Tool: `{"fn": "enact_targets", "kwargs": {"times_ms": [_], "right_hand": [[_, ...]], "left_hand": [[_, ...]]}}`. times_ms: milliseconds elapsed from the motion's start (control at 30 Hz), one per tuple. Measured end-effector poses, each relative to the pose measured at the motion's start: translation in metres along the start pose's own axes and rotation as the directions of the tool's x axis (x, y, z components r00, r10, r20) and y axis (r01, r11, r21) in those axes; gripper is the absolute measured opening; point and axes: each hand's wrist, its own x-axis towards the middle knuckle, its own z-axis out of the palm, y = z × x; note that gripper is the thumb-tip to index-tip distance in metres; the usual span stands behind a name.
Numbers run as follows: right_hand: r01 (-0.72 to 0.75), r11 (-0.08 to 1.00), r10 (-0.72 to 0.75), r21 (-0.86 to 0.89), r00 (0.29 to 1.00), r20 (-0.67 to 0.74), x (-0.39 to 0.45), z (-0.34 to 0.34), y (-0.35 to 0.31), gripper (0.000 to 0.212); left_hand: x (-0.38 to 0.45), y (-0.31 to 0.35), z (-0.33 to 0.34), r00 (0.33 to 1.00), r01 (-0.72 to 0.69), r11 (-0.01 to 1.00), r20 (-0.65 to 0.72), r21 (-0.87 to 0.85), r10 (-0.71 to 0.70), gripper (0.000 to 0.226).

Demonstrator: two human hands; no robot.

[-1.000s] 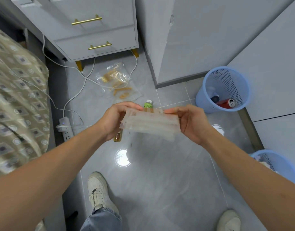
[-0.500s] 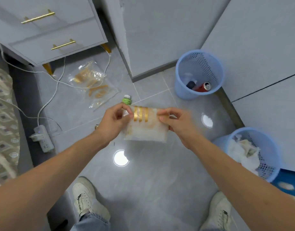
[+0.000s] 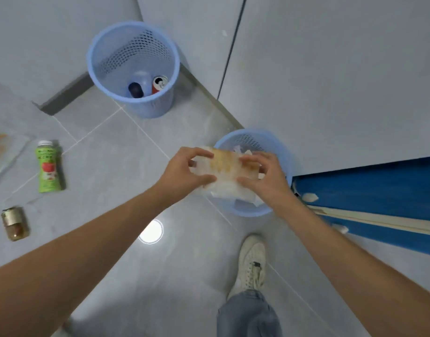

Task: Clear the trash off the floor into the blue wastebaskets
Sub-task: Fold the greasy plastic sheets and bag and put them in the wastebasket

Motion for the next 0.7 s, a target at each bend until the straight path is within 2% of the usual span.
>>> {"fn": "enact_targets", "kwargs": {"times_ms": [133, 267, 333, 433, 533, 567, 600, 700], "right_hand": [[0.074, 0.964, -0.06, -0.256, 0.996, 0.063, 0.021, -0.024, 0.048, 0.057], [0.111, 0.869, -0.054, -0.482, 0.99, 0.131, 0.048, -0.02, 0.086, 0.061], [0.134, 0.775, -0.063, -0.617, 0.989, 0.135, 0.06, -0.011, 0.102, 0.064], [0.128, 0.576, -0.091, -0.807, 0.992, 0.092, 0.07, 0.006, 0.118, 0.074], [0.154, 0.427, -0.161, -0.891, 0.982, 0.093, 0.074, 0.015, 0.123, 0.08], [0.154, 0.428, -0.157, -0.891, 0.983, 0.094, 0.076, 0.016, 0.124, 0.08], [0.145, 0.459, -0.137, -0.877, 0.986, 0.091, 0.078, 0.017, 0.125, 0.08], [0.129, 0.547, -0.064, -0.827, 0.992, 0.113, 0.085, 0.019, 0.131, 0.077]], "left_hand": [[0.031, -0.006, 0.065, 0.994, -0.095, 0.966, 0.074, 0.242, 0.079, 0.058], [0.065, -0.028, 0.114, 0.997, -0.067, 0.851, 0.074, 0.522, 0.033, 0.063], [0.082, -0.04, 0.132, 0.997, -0.054, 0.785, 0.078, 0.618, 0.007, 0.066], [0.098, -0.056, 0.147, 0.997, -0.064, 0.655, 0.083, 0.753, 0.001, 0.072], [0.102, -0.057, 0.153, 0.987, -0.151, 0.431, 0.111, 0.89, 0.116, 0.074], [0.103, -0.057, 0.155, 0.981, -0.175, 0.383, 0.129, 0.907, 0.143, 0.072], [0.104, -0.056, 0.157, 0.981, -0.183, 0.378, 0.141, 0.907, 0.136, 0.071], [0.11, -0.057, 0.162, 0.984, -0.175, 0.428, 0.17, 0.887, 0.05, 0.076]]}}
